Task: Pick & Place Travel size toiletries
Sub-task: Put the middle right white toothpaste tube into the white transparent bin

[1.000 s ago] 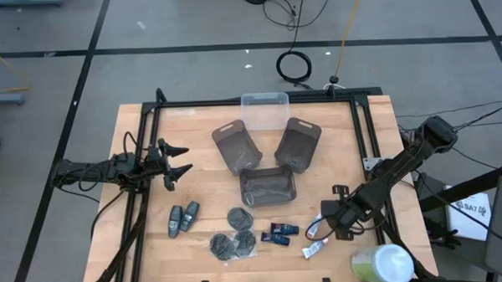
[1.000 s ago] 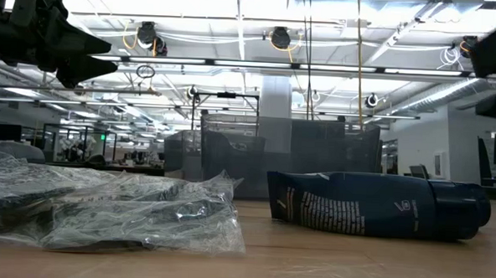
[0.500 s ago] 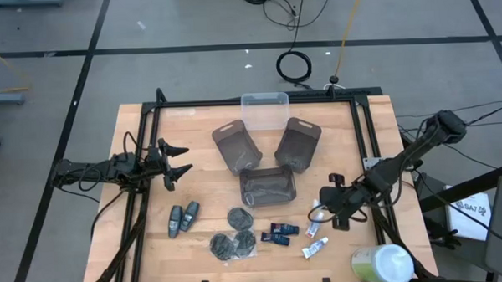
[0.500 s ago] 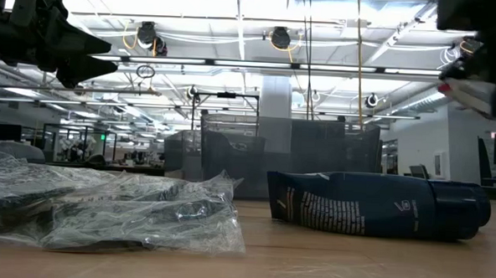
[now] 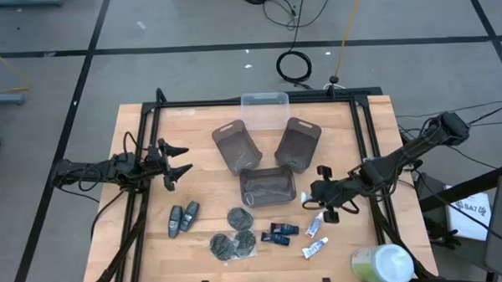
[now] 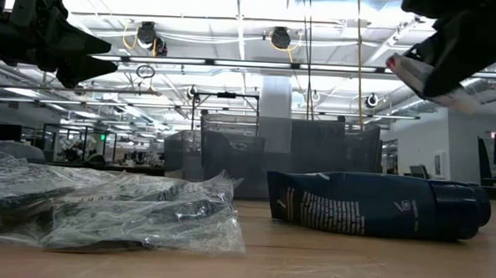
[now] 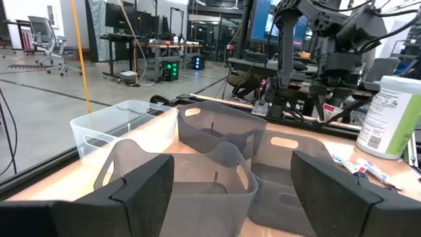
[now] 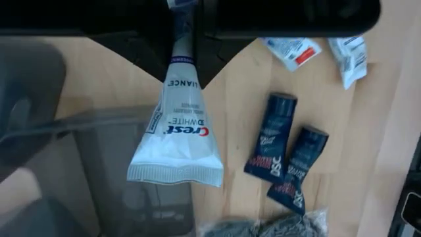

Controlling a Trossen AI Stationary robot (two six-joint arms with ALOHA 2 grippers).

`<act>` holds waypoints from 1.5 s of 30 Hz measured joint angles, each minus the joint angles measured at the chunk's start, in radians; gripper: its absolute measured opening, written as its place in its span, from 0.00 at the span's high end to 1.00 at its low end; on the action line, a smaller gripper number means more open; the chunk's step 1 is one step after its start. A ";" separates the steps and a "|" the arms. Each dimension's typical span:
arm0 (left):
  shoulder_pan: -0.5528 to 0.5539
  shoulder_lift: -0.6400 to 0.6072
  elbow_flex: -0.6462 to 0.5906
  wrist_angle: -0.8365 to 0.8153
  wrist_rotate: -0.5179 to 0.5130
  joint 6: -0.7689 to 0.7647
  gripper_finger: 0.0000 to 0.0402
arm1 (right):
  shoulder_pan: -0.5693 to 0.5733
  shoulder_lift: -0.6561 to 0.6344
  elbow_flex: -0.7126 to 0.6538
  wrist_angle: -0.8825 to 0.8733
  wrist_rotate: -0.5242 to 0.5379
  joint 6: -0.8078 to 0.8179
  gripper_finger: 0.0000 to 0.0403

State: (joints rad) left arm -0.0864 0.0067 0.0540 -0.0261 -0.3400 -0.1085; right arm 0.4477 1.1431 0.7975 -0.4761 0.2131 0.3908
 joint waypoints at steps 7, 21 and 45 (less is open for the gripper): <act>0.000 0.000 0.000 0.000 0.000 0.000 0.26 | -0.060 0.000 0.000 0.060 0.000 -0.110 0.92; 0.000 0.000 0.000 0.000 0.000 0.000 0.26 | -0.196 0.000 0.001 0.333 0.000 -0.376 0.92; 0.000 0.000 0.000 0.000 0.000 0.000 0.26 | -0.520 0.066 0.002 0.591 -0.003 -0.579 0.92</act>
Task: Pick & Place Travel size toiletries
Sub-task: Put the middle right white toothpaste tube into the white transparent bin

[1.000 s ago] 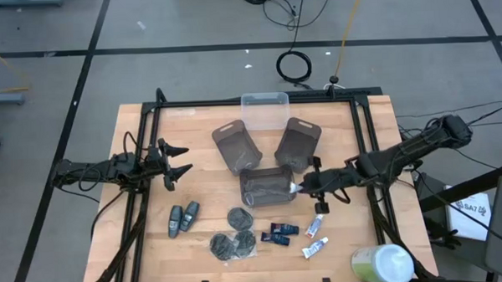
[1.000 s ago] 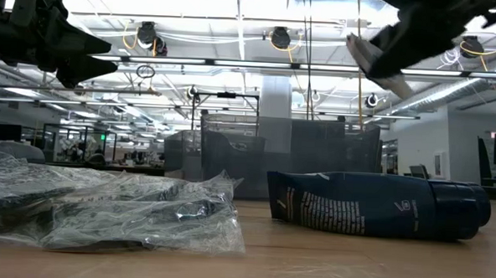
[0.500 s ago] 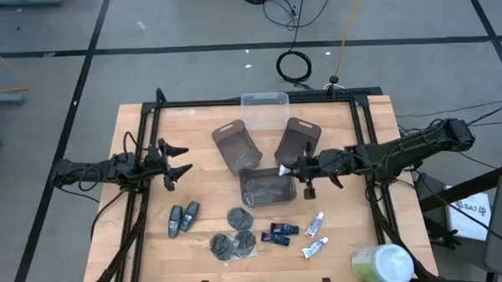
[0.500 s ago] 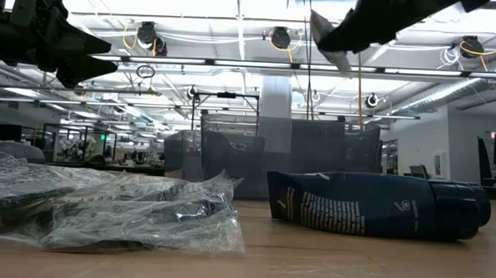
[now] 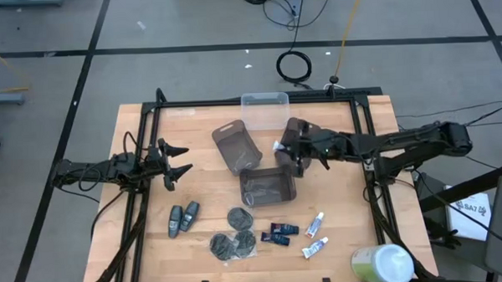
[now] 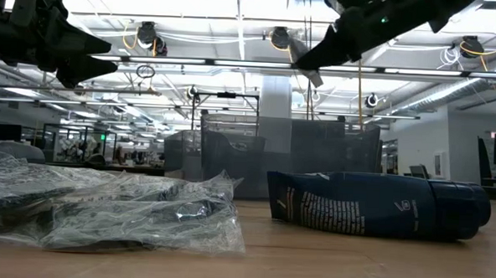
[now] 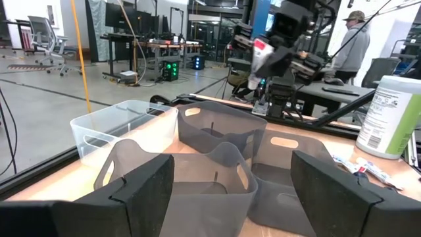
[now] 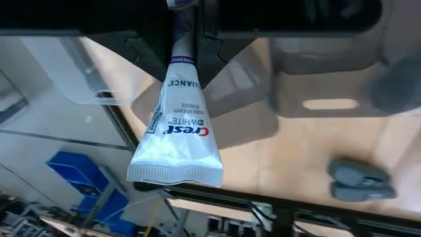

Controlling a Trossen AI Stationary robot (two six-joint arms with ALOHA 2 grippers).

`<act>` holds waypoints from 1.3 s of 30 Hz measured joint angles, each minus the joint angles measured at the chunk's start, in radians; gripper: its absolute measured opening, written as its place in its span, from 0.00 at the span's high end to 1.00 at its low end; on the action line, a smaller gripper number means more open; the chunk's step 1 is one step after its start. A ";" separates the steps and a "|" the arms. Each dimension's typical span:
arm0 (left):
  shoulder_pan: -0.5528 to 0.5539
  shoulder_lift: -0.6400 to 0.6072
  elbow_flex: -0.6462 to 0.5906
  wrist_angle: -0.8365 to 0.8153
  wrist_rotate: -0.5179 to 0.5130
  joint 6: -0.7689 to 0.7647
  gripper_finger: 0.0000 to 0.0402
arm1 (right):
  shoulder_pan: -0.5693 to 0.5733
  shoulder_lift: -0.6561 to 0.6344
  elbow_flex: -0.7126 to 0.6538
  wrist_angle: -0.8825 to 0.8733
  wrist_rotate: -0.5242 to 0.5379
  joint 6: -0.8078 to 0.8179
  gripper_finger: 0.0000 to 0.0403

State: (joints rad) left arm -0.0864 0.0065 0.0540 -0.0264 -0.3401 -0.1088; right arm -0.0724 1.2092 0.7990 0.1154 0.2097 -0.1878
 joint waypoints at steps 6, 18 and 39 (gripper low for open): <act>0.000 0.000 0.000 0.000 0.000 0.000 0.26 | -0.077 0.000 0.000 0.010 0.000 -0.025 0.92; 0.000 0.000 0.000 0.000 0.000 0.000 0.26 | -0.203 0.000 0.000 0.133 -0.001 -0.038 0.92; 0.000 0.000 0.000 0.000 0.000 0.000 0.26 | -0.508 0.355 0.181 0.305 -0.154 0.037 0.92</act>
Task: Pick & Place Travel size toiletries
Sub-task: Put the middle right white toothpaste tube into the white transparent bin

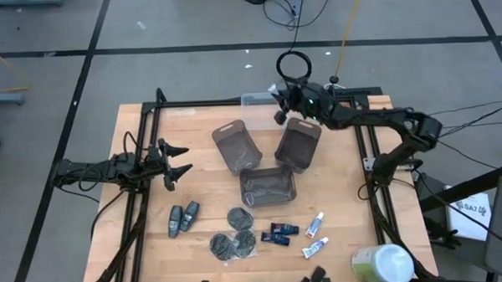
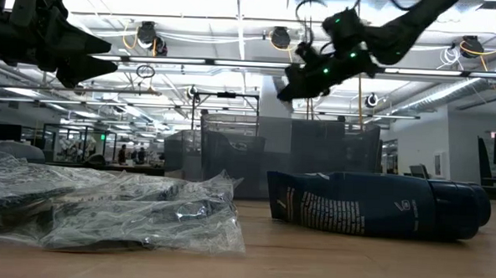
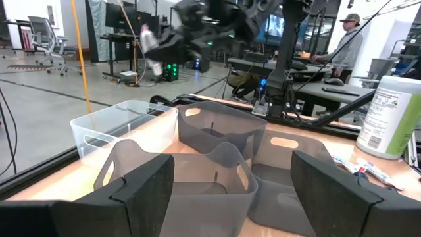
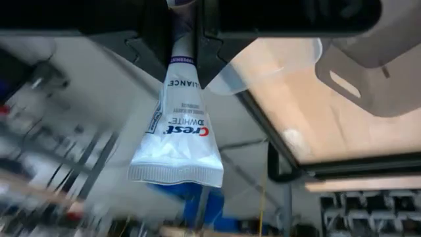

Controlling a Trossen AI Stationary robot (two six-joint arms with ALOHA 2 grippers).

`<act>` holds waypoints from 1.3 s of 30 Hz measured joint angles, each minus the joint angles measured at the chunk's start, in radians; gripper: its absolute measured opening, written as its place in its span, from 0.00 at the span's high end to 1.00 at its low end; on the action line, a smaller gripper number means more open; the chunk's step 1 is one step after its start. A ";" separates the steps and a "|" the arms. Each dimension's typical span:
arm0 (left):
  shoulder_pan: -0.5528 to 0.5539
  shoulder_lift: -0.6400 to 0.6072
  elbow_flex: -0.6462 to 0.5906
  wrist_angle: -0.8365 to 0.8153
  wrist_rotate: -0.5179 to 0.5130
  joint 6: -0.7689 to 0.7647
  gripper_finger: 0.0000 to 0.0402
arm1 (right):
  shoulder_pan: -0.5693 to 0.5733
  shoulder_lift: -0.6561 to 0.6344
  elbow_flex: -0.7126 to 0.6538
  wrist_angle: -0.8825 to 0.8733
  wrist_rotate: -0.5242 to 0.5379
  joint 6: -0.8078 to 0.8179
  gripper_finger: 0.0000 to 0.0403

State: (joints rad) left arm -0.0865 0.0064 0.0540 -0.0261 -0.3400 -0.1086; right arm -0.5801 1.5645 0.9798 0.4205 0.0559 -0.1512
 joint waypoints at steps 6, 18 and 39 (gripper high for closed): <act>0.000 0.000 0.000 0.000 0.000 0.000 0.26 | -0.036 0.128 0.223 -0.258 -0.110 0.040 0.92; 0.000 0.000 0.000 0.000 0.000 0.000 0.26 | -0.036 0.262 0.349 -0.401 -0.112 0.061 0.92; 0.000 0.000 0.000 0.000 0.000 0.000 0.26 | -0.024 0.269 0.349 -0.532 -0.110 0.148 0.92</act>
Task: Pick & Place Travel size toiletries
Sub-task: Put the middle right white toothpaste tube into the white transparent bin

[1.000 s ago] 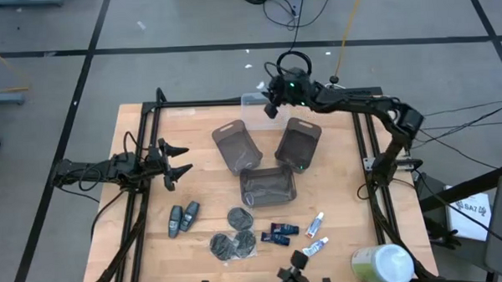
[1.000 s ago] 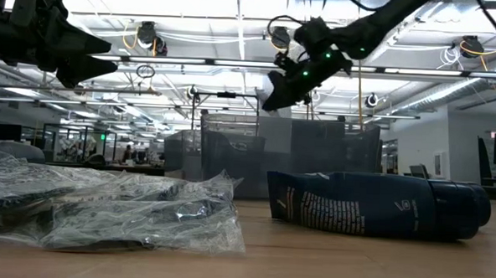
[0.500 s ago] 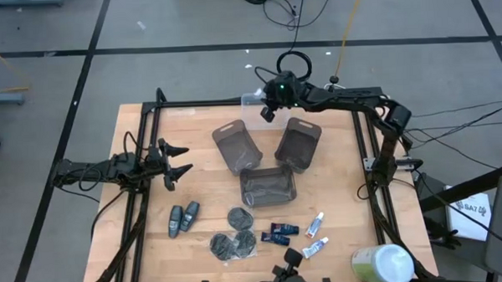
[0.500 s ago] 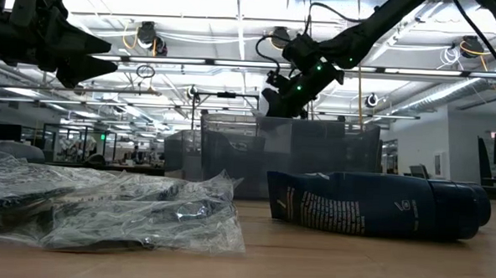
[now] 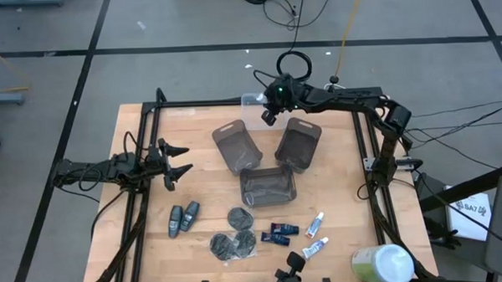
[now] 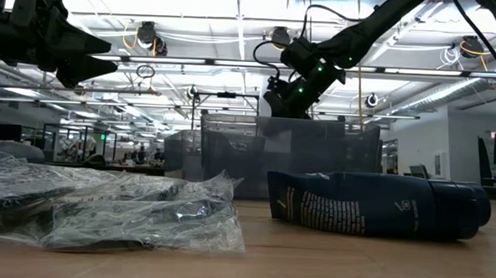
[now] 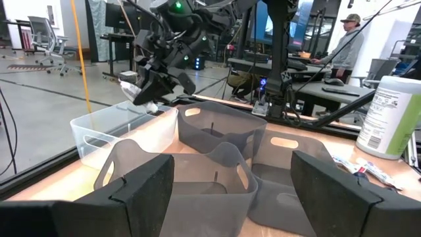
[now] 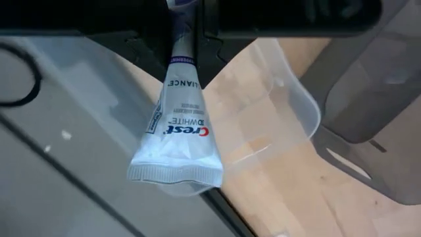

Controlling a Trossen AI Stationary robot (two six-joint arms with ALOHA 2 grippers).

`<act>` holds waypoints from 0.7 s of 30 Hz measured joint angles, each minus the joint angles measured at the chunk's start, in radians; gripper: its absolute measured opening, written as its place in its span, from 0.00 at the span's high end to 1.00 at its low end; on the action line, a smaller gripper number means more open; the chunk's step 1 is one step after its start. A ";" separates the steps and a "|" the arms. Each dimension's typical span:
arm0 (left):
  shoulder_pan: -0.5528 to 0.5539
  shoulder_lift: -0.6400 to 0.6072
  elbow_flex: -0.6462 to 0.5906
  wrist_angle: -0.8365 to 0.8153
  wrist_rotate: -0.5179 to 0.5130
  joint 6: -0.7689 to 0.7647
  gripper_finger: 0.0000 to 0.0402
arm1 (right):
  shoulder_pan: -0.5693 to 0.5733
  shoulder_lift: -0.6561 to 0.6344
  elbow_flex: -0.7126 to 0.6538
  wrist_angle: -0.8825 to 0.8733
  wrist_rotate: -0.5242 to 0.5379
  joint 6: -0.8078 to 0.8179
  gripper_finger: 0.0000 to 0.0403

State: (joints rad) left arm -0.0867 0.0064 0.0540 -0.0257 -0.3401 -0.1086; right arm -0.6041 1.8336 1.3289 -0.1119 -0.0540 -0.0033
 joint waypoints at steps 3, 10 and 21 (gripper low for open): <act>0.000 0.000 0.000 0.000 0.000 0.000 0.26 | 0.000 0.000 0.000 -0.017 0.000 0.043 0.92; 0.000 0.000 0.000 0.000 0.000 0.000 0.26 | -0.001 0.000 0.000 -0.034 0.003 0.044 0.92; 0.000 0.000 0.000 0.000 0.000 0.000 0.26 | -0.001 0.000 0.000 -0.035 0.003 0.044 0.92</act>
State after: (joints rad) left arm -0.0868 0.0063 0.0540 -0.0258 -0.3401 -0.1085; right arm -0.6052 1.8336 1.3285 -0.1471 -0.0505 0.0410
